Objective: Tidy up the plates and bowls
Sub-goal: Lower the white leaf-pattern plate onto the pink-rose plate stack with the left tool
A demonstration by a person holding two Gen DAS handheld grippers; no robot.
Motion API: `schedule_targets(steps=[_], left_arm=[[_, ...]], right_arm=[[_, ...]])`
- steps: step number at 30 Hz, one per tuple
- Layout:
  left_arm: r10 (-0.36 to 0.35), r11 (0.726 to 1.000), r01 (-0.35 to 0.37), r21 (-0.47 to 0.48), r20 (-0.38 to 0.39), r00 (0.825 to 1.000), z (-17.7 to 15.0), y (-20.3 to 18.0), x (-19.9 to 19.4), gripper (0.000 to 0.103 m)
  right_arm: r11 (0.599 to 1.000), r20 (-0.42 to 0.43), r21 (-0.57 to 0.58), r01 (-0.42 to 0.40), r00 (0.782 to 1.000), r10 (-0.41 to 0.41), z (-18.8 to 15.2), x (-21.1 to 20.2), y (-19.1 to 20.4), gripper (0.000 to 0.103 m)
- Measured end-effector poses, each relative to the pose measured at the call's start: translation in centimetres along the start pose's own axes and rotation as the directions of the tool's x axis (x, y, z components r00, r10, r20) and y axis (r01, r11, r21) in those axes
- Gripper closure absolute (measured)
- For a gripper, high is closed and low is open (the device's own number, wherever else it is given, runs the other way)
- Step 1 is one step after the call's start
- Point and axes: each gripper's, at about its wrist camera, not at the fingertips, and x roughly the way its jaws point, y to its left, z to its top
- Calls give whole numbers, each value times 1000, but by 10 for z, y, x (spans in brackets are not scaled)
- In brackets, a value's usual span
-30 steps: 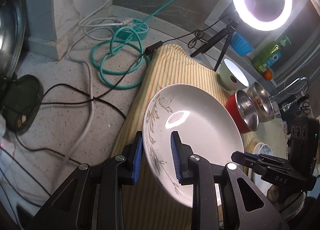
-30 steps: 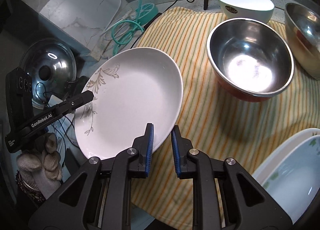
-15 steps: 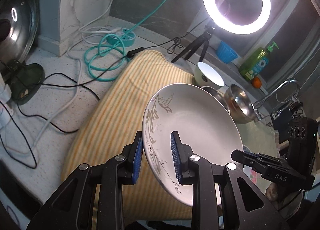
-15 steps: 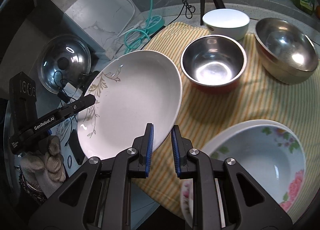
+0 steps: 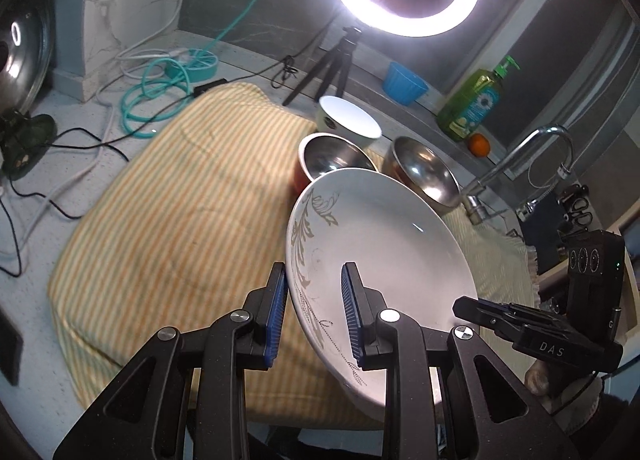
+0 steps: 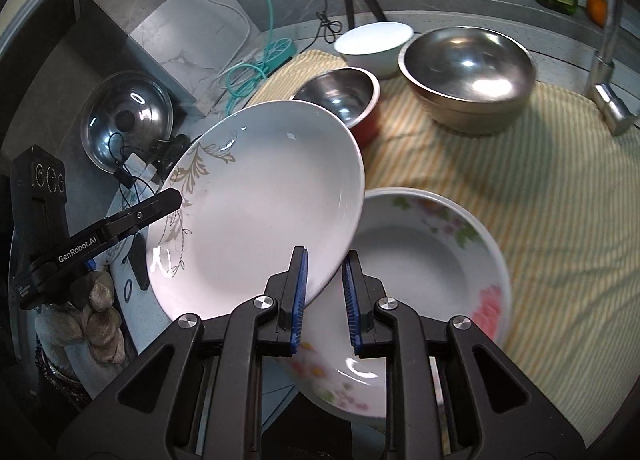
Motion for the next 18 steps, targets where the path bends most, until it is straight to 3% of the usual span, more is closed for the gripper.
schedule_targets(steps=[18], left_arm=[[-15, 1000, 14, -11, -69, 997, -57, -57, 26, 78]], right_arm=[[998, -48, 13, 65, 997, -65, -43, -24, -68, 84]])
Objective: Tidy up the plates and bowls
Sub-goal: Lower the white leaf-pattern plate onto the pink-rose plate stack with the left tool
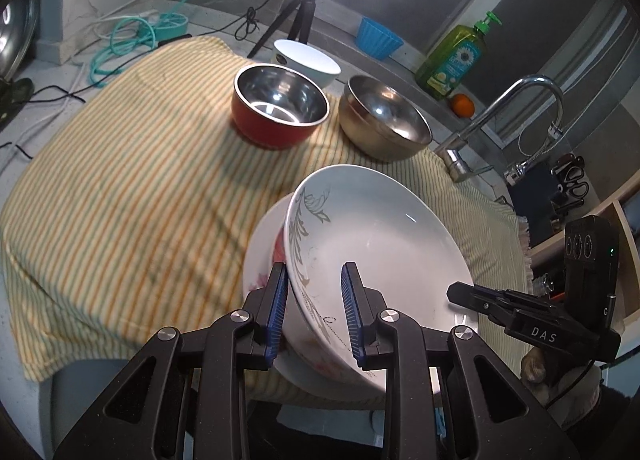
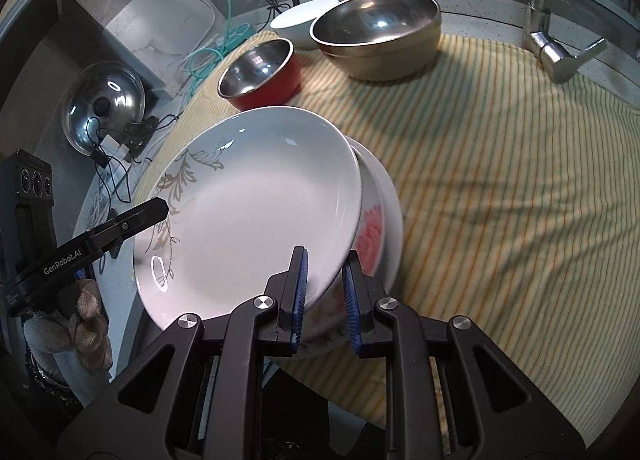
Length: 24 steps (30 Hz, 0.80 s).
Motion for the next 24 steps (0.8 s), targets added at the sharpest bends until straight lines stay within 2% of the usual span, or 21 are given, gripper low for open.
schedule_targets(steps=[12, 24], left_arm=[[27, 1000, -27, -1, -27, 999, -9, -7, 14, 78], [61, 998, -61, 6, -37, 997, -10, -8, 18, 78]], right_arm=[[1000, -16, -22, 20, 1000, -21, -5, 7, -15, 84], [998, -17, -52, 35, 999, -36, -7, 15, -12, 84]])
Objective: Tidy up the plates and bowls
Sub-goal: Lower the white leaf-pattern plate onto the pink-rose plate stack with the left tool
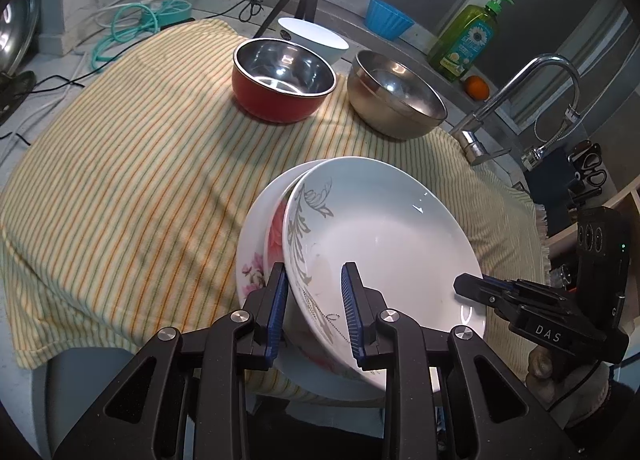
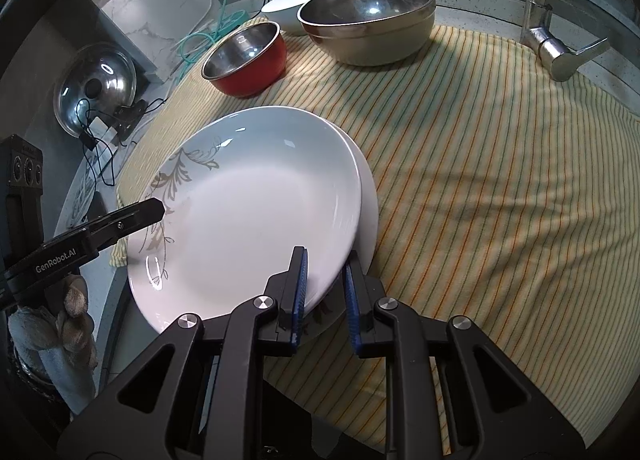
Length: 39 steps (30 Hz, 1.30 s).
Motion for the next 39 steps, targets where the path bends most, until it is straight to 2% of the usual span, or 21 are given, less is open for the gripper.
schedule_targets(steps=[11, 29, 39], left_arm=[[70, 997, -68, 45, -52, 996, -2, -4, 10, 78], [183, 972, -173, 157, -53, 982, -1, -15, 14, 78], [174, 972, -161, 169, -69, 982, -1, -15, 15, 78]], right_arm=[[996, -17, -78, 45, 999, -46, 1, 4, 9, 84], [968, -11, -208, 139, 989, -144, 0, 10, 27, 80], [971, -16, -202, 130, 991, -136, 1, 11, 26, 78]])
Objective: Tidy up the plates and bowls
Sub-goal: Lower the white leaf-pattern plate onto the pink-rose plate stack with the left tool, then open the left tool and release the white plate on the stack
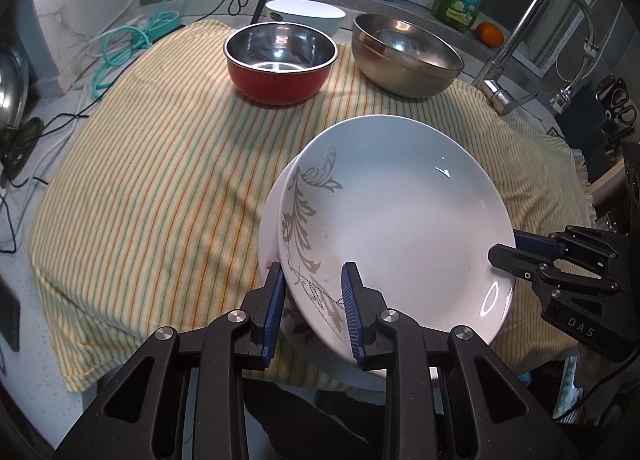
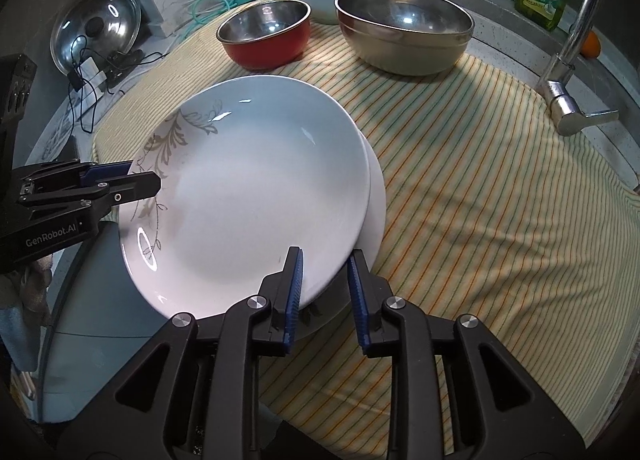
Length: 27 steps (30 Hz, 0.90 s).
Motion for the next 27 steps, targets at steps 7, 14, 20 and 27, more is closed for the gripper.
schedule_targets(steps=[7, 14, 20, 27], left_arm=[[-45, 998, 45, -33, -5, 999, 2, 7, -2, 74], [-76, 995, 78, -61, 28, 997, 13, 16, -13, 58], [-121, 989, 125, -76, 55, 991, 33, 24, -20, 58], [-178, 983, 181, -29, 86, 980, 71, 29, -18, 57]], right_arm=[[998, -25, 40, -43, 999, 44, -3, 5, -5, 58], [989, 26, 119, -84, 996, 82, -3, -5, -17, 42], [981, 85, 173, -92, 993, 78, 9, -19, -30, 36], [970, 135, 228, -80, 990, 50, 36, -22, -43, 32]])
